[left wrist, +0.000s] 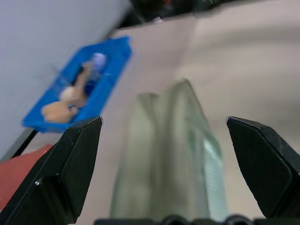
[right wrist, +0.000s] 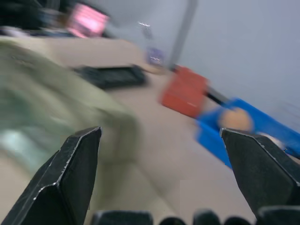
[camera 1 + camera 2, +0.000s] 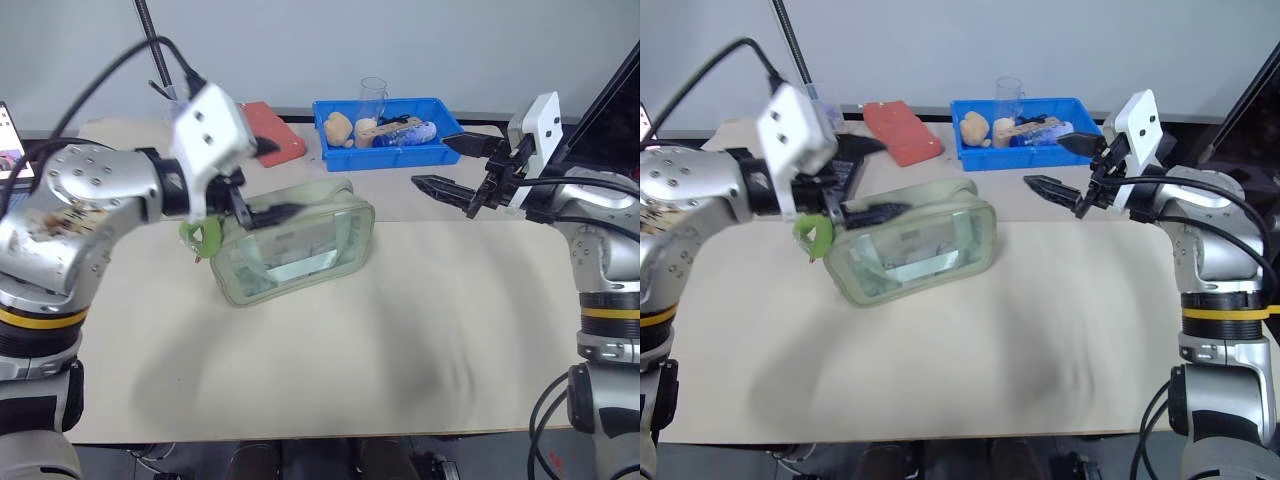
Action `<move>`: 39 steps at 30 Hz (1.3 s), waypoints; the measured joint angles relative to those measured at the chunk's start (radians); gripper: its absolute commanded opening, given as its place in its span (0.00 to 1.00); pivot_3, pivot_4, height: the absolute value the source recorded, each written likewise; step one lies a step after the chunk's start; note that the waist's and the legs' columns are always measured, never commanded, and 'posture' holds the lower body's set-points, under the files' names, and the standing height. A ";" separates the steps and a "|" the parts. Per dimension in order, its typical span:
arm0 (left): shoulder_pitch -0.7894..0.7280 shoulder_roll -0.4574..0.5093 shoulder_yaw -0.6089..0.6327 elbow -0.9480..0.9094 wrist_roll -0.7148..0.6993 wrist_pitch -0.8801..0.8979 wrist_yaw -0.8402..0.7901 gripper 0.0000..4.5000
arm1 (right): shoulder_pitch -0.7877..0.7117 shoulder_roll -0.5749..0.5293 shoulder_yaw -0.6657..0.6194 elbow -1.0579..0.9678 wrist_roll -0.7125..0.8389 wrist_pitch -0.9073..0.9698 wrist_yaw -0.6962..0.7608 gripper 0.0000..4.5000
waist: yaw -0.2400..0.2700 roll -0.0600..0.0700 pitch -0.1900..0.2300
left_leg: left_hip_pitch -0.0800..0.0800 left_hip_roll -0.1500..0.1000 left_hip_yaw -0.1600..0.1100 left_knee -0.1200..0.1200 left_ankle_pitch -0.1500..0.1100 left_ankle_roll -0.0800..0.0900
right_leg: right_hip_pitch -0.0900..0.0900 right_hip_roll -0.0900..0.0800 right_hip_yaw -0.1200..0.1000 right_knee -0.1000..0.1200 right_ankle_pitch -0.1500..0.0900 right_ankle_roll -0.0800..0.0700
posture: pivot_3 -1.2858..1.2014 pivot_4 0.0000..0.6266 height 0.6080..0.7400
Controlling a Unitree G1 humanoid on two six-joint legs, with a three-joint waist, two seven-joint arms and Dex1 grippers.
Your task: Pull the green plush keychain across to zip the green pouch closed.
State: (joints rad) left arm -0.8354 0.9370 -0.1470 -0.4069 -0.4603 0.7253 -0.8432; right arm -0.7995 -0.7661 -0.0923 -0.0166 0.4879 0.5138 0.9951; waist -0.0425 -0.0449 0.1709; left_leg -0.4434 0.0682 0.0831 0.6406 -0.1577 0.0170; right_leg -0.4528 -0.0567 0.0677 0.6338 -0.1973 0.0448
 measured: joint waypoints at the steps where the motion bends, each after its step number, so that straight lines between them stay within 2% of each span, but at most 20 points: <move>1: 0.011 0.003 -0.025 -0.004 0.033 -0.010 -0.005 1.00 | 0.003 -0.014 -0.001 -0.048 0.031 0.045 0.008 1.00 | 0.002 0.000 0.000 | 0.000 0.000 0.000 0.000 0.000 0.000 | 0.000 0.000 0.000 0.000 0.000 0.000 | 0.52 0.24 1.00; 6: 0.018 0.002 -0.115 -0.010 0.152 -0.056 -0.028 1.00 | 0.003 -0.030 -0.001 -0.194 0.126 0.166 0.005 1.00 | 0.014 0.000 0.000 | -0.001 0.000 0.001 0.001 0.000 0.000 | 0.000 -0.001 0.000 -0.002 0.000 -0.001 | 0.52 0.24 1.00; 14: 0.027 -0.009 -0.194 0.055 0.324 -0.163 -0.068 0.18 | 0.001 -0.035 -0.004 -0.298 0.181 0.228 -0.028 1.00 | 0.031 0.000 0.000 | -0.002 0.000 0.001 0.002 0.000 0.000 | -0.001 -0.001 0.000 -0.002 -0.003 -0.006 | 0.52 0.24 1.00; 15: 0.026 -0.021 -0.193 0.064 0.337 -0.174 -0.069 0.04 | 0.001 -0.038 -0.005 -0.304 0.190 0.235 -0.032 1.00 | 0.031 0.000 0.000 | -0.002 0.000 0.001 0.002 0.000 0.000 | -0.001 -0.001 0.000 -0.002 -0.003 -0.006 | 0.52 0.24 1.00; 16: 0.028 -0.032 -0.194 0.072 0.346 -0.183 -0.072 0.01 | 0.000 -0.039 -0.005 -0.309 0.197 0.238 -0.036 1.00 | 0.031 0.000 0.000 | -0.003 0.000 0.001 0.003 0.000 0.000 | -0.001 -0.001 0.000 -0.002 -0.003 -0.006 | 0.52 0.24 1.00; 21: 0.028 -0.047 -0.188 0.115 0.378 -0.263 -0.098 0.01 | 0.000 -0.049 -0.005 -0.308 0.200 0.238 -0.039 1.00 | 0.031 0.000 0.000 | -0.003 0.000 0.001 0.003 0.000 0.000 | -0.001 -0.001 0.000 -0.002 -0.003 -0.006 | 0.52 0.24 1.00; 29: -0.014 -0.084 -0.127 0.410 0.365 -0.702 -0.275 0.01 | 0.000 -0.096 0.017 -0.262 0.151 0.193 0.032 1.00 | 0.031 0.000 0.000 | -0.003 0.000 0.001 0.003 0.000 0.000 | -0.002 -0.001 0.000 -0.002 -0.003 -0.006 | 0.52 0.24 1.00; 32: -0.036 -0.103 -0.122 0.475 0.365 -0.838 -0.319 0.01 | 0.007 -0.096 0.040 -0.258 0.135 0.180 0.045 1.00 | 0.031 0.000 0.000 | -0.004 0.000 0.001 0.003 0.000 0.000 | -0.002 -0.001 0.000 -0.002 0.000 -0.002 | 0.52 0.24 1.00; 39: -0.030 -0.114 -0.116 0.538 0.374 -0.972 -0.381 0.01 | 0.071 -0.091 0.048 -0.335 0.137 0.206 0.018 1.00 | 0.031 0.000 0.000 | -0.004 0.000 0.001 0.003 0.000 0.000 | -0.002 -0.001 0.000 -0.001 0.001 0.000 | 0.52 0.24 1.00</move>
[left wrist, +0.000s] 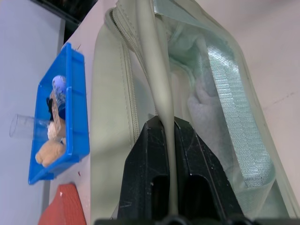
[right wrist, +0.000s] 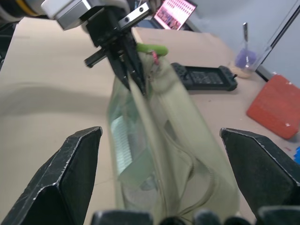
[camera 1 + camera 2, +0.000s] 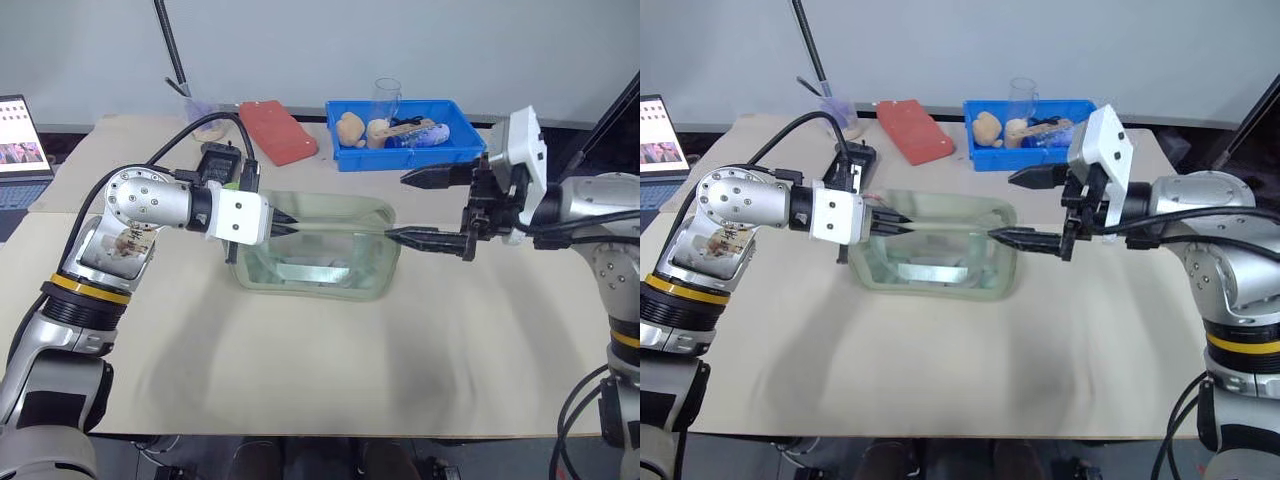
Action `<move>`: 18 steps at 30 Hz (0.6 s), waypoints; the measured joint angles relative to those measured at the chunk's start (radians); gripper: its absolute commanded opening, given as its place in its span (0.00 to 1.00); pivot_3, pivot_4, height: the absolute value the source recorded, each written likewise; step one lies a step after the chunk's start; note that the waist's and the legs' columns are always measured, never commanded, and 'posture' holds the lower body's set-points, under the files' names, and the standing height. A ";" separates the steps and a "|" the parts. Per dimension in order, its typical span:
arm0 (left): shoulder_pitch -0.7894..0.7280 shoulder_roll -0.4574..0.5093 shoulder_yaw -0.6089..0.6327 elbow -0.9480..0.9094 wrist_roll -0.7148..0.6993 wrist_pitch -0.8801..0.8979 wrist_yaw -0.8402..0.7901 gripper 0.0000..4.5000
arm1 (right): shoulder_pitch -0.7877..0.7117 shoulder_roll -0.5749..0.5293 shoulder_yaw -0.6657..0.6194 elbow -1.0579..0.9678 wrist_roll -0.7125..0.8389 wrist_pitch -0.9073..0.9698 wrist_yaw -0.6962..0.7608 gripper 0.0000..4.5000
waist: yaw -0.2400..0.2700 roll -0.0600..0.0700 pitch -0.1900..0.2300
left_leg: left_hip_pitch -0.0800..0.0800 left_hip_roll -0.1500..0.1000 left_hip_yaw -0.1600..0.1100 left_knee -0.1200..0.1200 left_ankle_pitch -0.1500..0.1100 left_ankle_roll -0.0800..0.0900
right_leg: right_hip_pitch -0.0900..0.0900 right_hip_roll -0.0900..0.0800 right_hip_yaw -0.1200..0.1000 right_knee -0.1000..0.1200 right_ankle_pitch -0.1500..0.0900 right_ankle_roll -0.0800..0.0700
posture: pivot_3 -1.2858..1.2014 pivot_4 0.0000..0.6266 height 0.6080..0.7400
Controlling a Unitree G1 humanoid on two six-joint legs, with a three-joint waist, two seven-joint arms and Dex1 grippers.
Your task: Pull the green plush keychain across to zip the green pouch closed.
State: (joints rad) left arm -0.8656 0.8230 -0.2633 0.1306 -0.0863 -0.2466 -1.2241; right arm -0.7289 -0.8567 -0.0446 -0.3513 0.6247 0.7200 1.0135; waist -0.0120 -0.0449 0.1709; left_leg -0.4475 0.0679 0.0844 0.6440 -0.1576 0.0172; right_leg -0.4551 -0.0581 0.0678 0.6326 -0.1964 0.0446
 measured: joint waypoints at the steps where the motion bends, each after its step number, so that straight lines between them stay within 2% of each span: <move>1: 0.002 -0.002 0.003 0.000 0.002 0.001 -0.003 0.09 | 0.000 0.000 0.000 -0.011 0.004 0.008 -0.007 1.00 | 0.000 0.000 0.000 | 0.000 0.000 0.000 0.000 0.000 0.000 | 0.000 0.000 0.000 0.000 0.000 0.000 | 0.52 0.24 1.00; 3: 0.002 -0.010 0.009 -0.006 -0.001 0.014 -0.004 0.25 | 0.001 0.000 0.000 -0.018 0.008 0.013 -0.017 1.00 | 0.000 0.000 0.000 | 0.000 0.000 0.000 0.000 0.000 0.000 | 0.000 0.000 0.000 0.000 0.000 0.000 | 0.52 0.24 1.00; 6: 0.002 -0.025 0.035 -0.064 -0.045 0.091 -0.008 0.57 | 0.020 -0.011 -0.001 -0.028 0.009 0.031 -0.026 1.00 | 0.001 0.000 0.000 | 0.000 0.000 0.000 0.001 0.000 0.000 | 0.000 0.000 0.000 0.000 0.000 0.000 | 0.52 0.24 1.00; 10: 0.000 -0.032 0.086 -0.193 -0.186 0.323 -0.015 0.99 | 0.069 -0.042 -0.002 -0.028 -0.015 0.025 -0.026 1.00 | 0.000 0.000 0.000 | -0.001 0.000 -0.001 0.001 0.000 0.000 | 0.000 0.000 0.000 0.000 0.000 0.001 | 0.52 0.24 1.00; 15: -0.036 -0.038 0.130 -0.367 -0.421 0.664 -0.012 0.99 | 0.138 -0.031 0.038 0.010 -0.105 -0.064 -0.029 1.00 | -0.001 0.000 0.000 | 0.001 0.000 -0.001 0.002 0.000 0.000 | 0.001 0.001 0.000 0.002 -0.004 0.007 | 0.52 0.24 1.00; 18: -0.043 -0.022 0.135 -0.420 -0.493 0.775 -0.028 1.00 | 0.165 -0.008 0.070 0.053 -0.144 -0.108 -0.027 0.81 | -0.004 0.000 0.000 | 0.001 0.000 -0.001 0.002 0.000 0.000 | 0.000 0.001 0.000 0.004 -0.004 0.007 | 0.52 0.24 1.00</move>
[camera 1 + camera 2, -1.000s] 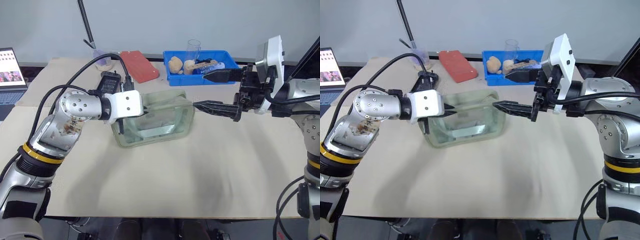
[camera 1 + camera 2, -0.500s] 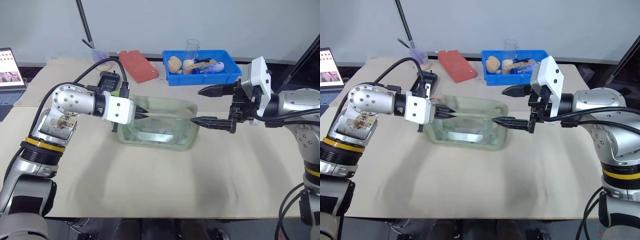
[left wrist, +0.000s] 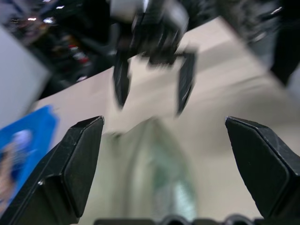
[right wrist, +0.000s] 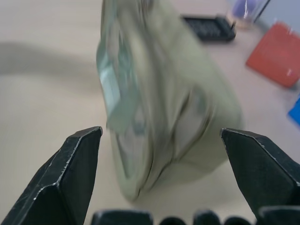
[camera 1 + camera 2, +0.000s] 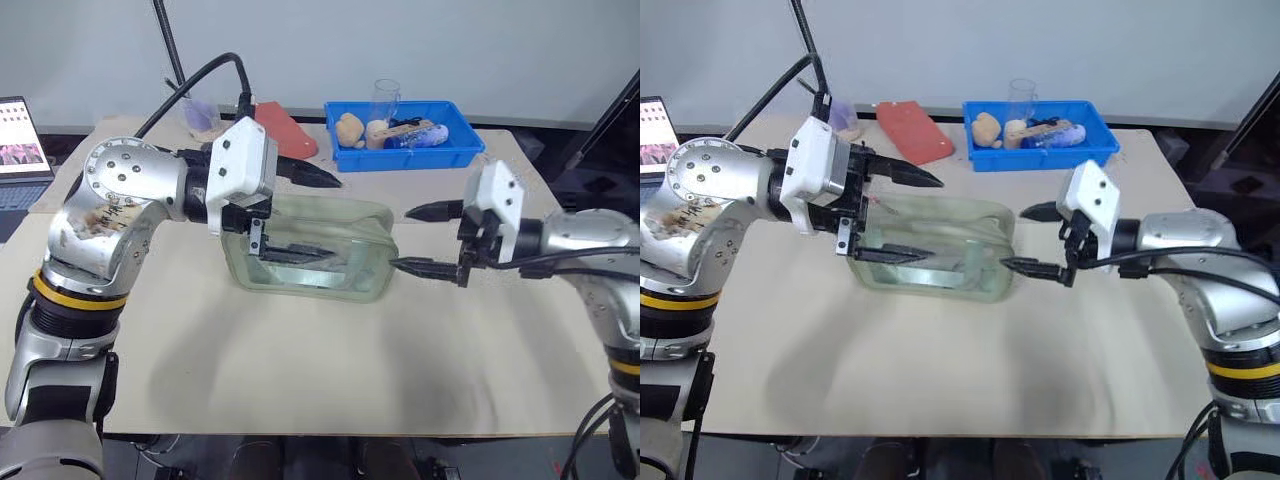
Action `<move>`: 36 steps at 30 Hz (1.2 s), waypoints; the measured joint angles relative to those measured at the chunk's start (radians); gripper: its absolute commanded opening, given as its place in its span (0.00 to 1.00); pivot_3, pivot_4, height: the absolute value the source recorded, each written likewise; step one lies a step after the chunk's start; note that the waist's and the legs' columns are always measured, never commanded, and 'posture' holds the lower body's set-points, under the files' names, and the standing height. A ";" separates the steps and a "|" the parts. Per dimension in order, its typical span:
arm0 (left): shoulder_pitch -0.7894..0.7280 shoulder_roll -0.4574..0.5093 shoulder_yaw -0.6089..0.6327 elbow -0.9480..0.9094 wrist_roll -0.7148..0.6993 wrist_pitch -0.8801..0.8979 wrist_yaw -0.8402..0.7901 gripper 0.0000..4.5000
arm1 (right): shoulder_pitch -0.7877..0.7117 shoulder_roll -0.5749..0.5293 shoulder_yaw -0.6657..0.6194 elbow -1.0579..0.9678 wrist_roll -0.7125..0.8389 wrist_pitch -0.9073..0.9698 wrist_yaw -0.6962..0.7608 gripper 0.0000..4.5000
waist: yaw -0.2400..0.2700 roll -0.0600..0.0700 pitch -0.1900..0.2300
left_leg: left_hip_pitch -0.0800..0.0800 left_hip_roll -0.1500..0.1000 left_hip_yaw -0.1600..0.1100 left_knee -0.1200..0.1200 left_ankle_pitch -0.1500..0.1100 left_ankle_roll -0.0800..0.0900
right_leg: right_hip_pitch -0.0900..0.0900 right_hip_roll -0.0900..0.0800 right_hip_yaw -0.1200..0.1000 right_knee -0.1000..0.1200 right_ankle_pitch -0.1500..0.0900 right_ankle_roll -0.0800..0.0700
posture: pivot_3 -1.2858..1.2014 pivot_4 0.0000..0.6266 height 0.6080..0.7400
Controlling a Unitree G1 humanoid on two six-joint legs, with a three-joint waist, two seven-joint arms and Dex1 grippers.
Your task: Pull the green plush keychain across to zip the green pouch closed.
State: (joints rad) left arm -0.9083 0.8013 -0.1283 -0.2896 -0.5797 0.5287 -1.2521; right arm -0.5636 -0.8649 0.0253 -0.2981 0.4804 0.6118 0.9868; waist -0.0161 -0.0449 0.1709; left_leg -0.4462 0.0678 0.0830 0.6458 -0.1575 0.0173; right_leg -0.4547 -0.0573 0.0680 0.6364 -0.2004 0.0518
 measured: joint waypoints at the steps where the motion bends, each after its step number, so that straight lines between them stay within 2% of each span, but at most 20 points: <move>1: -0.001 0.003 0.000 -0.008 -0.012 0.022 -0.005 1.00 | 0.000 0.008 0.001 0.007 -0.006 -0.006 0.001 0.74 | -0.001 0.000 0.000 | 0.000 0.000 0.000 0.000 0.000 0.000 | 0.000 0.000 0.000 0.001 0.000 0.000 | 0.52 0.24 1.00; 10: 0.015 0.055 0.009 -0.024 -0.005 0.055 -0.019 1.00 | 0.000 0.056 0.001 0.009 -0.007 -0.017 0.007 0.04 | 0.001 0.000 0.000 | 0.001 0.000 -0.001 0.001 0.000 0.000 | 0.000 0.001 0.000 0.004 -0.001 -0.001 | 0.52 0.24 1.00; 11: 0.020 0.061 0.012 -0.024 -0.003 0.056 -0.017 1.00 | -0.001 0.061 0.002 0.012 -0.007 -0.017 0.007 0.00 | 0.002 0.000 0.000 | 0.001 0.000 -0.001 0.001 0.000 0.000 | 0.000 0.001 0.000 0.004 -0.001 -0.001 | 0.52 0.24 1.00; 17: 0.065 0.121 0.079 0.030 0.028 0.066 0.026 1.00 | -0.010 0.077 0.008 0.049 -0.028 -0.041 0.022 0.00 | 0.001 0.000 0.000 | 0.001 0.000 -0.001 0.001 0.000 0.000 | 0.000 0.001 0.000 0.004 -0.001 -0.001 | 0.52 0.24 1.00; 23: 0.180 0.195 0.276 0.236 0.039 0.131 0.120 1.00 | -0.024 0.077 0.013 0.097 -0.069 -0.096 0.041 0.00 | -0.001 0.000 0.000 | 0.002 0.001 0.000 0.001 0.000 0.000 | 0.000 0.000 0.000 0.005 -0.001 -0.002 | 0.52 0.24 1.00; 26: 0.260 0.188 0.344 0.288 0.035 0.148 0.159 1.00 | -0.044 0.080 0.016 0.121 -0.081 -0.116 0.050 0.00 | 0.000 0.000 0.000 | 0.002 0.000 0.001 0.001 0.000 0.000 | -0.001 0.000 0.000 0.004 -0.002 -0.006 | 0.52 0.24 1.00; 30: 0.360 0.157 0.363 0.279 0.028 0.151 0.190 1.00 | -0.057 0.085 0.025 0.134 -0.088 -0.125 0.057 0.00 | 0.007 -0.001 0.000 | 0.001 0.000 0.001 0.001 0.000 -0.001 | -0.001 -0.001 0.000 0.004 -0.002 -0.014 | 0.52 0.24 1.00; 36: 0.388 0.127 0.364 0.260 0.030 0.141 0.239 1.00 | -0.057 0.085 0.030 0.134 -0.088 -0.125 0.060 0.00 | 0.004 -0.001 0.000 | 0.002 0.000 0.001 0.001 0.000 -0.001 | -0.001 -0.001 0.000 0.005 -0.002 -0.014 | 0.52 0.24 1.00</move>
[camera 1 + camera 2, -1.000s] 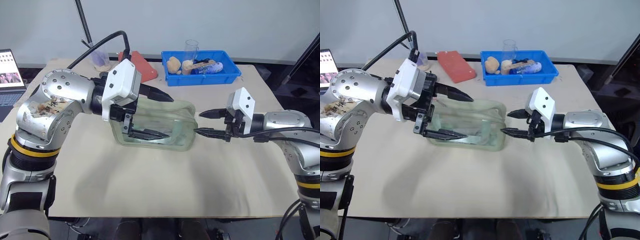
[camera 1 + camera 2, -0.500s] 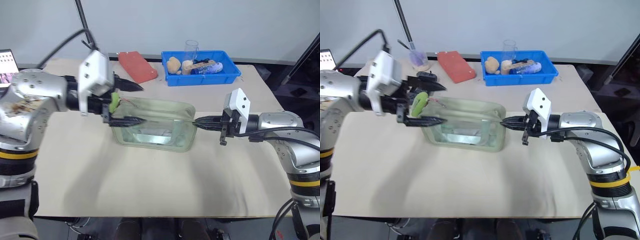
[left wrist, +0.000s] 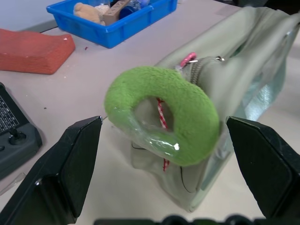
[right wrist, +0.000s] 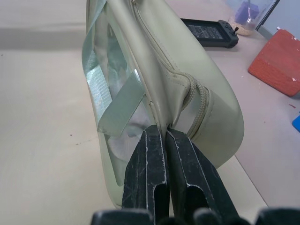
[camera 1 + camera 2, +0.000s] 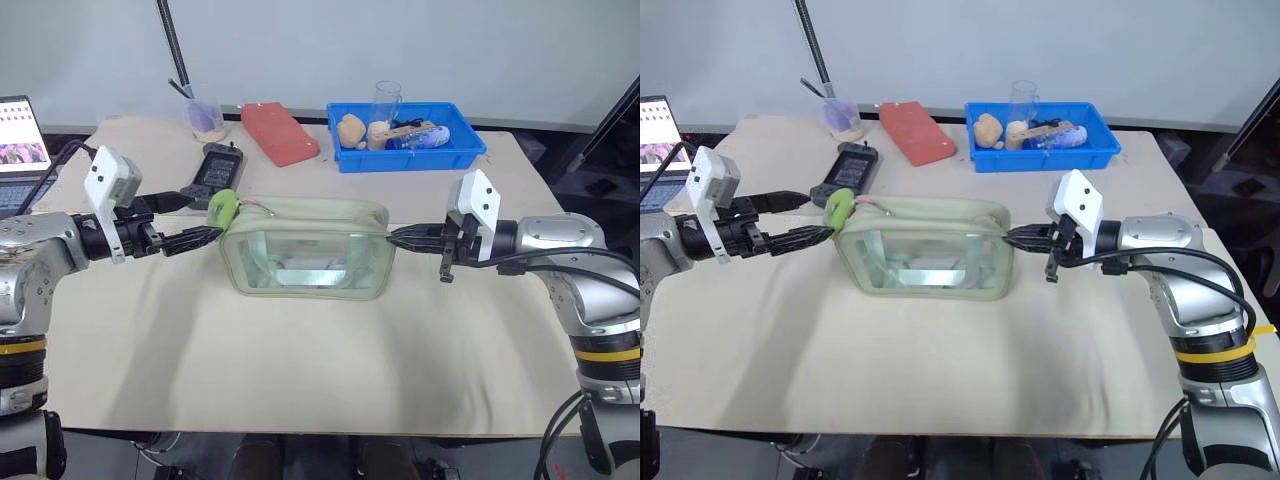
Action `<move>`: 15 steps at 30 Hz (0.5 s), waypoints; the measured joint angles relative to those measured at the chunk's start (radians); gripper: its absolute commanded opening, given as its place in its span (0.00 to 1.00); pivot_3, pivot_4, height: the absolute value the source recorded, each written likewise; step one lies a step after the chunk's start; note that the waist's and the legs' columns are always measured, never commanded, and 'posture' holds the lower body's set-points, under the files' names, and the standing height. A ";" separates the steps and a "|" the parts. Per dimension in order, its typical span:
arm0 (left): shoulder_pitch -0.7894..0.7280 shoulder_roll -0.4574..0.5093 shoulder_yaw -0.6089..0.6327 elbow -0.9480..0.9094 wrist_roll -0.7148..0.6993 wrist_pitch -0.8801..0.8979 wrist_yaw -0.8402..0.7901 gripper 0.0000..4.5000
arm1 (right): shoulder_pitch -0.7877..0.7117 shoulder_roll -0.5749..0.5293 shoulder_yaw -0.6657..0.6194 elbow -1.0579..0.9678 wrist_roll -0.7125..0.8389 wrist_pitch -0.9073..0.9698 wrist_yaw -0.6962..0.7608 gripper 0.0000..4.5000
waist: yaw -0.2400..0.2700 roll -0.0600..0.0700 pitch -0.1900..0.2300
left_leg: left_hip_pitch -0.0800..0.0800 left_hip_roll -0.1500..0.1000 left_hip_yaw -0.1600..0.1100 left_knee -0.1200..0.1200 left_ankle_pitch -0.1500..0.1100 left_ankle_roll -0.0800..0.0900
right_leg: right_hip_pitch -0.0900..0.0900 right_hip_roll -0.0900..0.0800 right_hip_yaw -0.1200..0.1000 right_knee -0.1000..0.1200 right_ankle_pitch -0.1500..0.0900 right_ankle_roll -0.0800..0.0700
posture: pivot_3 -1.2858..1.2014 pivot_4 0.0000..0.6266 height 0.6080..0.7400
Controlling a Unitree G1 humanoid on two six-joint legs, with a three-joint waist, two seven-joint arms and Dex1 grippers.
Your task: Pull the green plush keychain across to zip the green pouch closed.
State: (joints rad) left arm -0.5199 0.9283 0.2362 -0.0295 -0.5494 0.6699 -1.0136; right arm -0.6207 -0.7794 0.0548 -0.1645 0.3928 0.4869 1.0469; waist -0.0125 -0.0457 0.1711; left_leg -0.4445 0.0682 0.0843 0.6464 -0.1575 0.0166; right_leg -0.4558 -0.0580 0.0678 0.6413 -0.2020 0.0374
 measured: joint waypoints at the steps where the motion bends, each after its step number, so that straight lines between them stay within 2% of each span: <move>1: 0.003 -0.002 0.000 0.003 0.002 -0.008 0.003 1.00 | 0.000 0.000 0.000 0.000 0.001 0.000 0.000 0.00 | 0.000 0.000 0.000 | 0.000 0.000 0.000 0.000 0.000 0.000 | 0.000 0.000 0.000 0.000 0.000 0.000 | 0.52 0.24 1.00; 12: -0.001 -0.018 -0.019 0.017 0.007 -0.021 -0.008 1.00 | 0.005 0.000 0.000 -0.007 0.001 0.001 -0.005 0.00 | 0.000 0.000 0.000 | 0.000 0.000 0.000 0.000 0.000 0.000 | 0.000 0.000 0.000 0.000 0.000 0.000 | 0.52 0.24 1.00; 15: -0.005 -0.018 -0.023 0.027 0.012 -0.035 -0.024 0.81 | 0.006 -0.001 0.000 -0.009 0.001 0.001 -0.005 0.00 | 0.000 0.000 0.000 | 0.000 0.000 0.000 0.000 0.000 0.000 | 0.000 0.000 0.000 0.000 0.000 0.000 | 0.52 0.24 1.00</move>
State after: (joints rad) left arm -0.5246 0.9103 0.2129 -0.0024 -0.5370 0.6354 -1.0381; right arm -0.6151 -0.7806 0.0549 -0.1737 0.3935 0.4878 1.0417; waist -0.0127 -0.0457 0.1711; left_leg -0.4446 0.0682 0.0844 0.6463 -0.1575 0.0166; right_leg -0.4560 -0.0580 0.0678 0.6413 -0.2020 0.0374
